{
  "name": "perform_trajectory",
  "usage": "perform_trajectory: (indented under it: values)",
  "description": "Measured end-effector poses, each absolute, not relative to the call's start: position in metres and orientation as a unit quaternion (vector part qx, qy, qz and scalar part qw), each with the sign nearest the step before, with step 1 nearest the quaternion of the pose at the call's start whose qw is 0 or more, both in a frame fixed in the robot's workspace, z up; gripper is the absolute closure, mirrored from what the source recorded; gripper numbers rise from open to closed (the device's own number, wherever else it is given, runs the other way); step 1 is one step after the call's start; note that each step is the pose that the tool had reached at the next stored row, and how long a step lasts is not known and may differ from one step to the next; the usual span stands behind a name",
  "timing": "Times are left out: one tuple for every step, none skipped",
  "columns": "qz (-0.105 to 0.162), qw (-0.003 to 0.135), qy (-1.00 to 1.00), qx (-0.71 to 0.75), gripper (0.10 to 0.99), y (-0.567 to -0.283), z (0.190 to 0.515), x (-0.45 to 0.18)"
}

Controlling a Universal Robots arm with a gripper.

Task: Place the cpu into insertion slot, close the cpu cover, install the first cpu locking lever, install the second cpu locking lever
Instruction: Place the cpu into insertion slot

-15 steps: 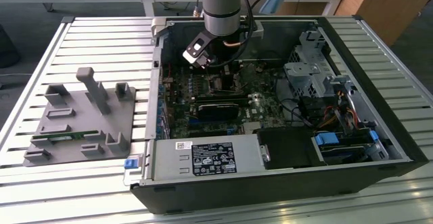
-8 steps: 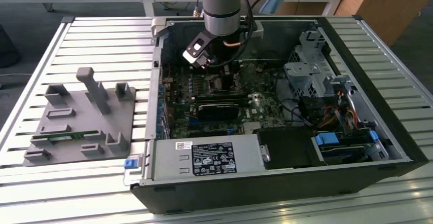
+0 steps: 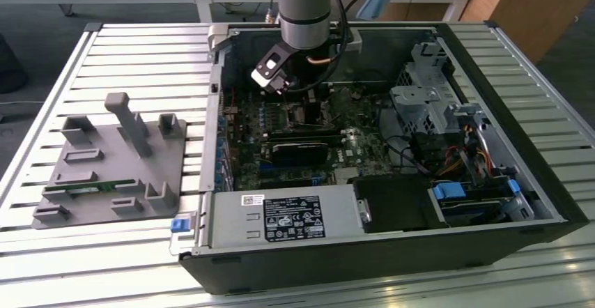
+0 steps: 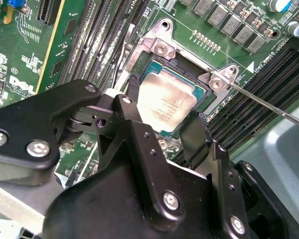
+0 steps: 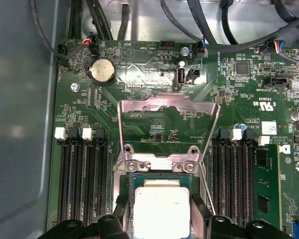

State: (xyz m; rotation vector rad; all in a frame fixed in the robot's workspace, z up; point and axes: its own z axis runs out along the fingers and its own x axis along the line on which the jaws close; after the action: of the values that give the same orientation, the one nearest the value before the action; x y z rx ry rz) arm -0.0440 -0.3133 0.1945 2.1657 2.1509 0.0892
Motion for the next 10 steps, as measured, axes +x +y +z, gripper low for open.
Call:
perform_trajectory:
  values:
    - [0.029,0.044,0.704,0.709,0.482,-0.3132,0.1944,-0.0440]
    - [0.030,0.044,0.704,0.709,0.482,-0.3132,0.1944,-0.0440]
    - [0.030,0.043,0.704,0.709,0.482,-0.3131,0.1943,-0.0440]
    - [0.030,0.043,0.704,0.709,0.482,-0.3130,0.1942,-0.0440]
    - [0.030,0.043,0.704,0.709,0.482,-0.3129,0.1942,-0.0440]
    - [0.031,0.042,0.704,0.709,0.482,-0.3128,0.1941,-0.0440]
    - [0.031,0.042,0.704,0.709,0.482,-0.3127,0.1940,-0.0440]
    - [0.031,0.042,0.704,0.709,0.482,-0.3127,0.1939,-0.0440]
    - [0.031,0.042,0.704,0.709,0.482,-0.3127,0.1940,-0.0440]
    - [0.031,0.042,0.704,0.709,0.482,-0.3126,0.1939,-0.0440]
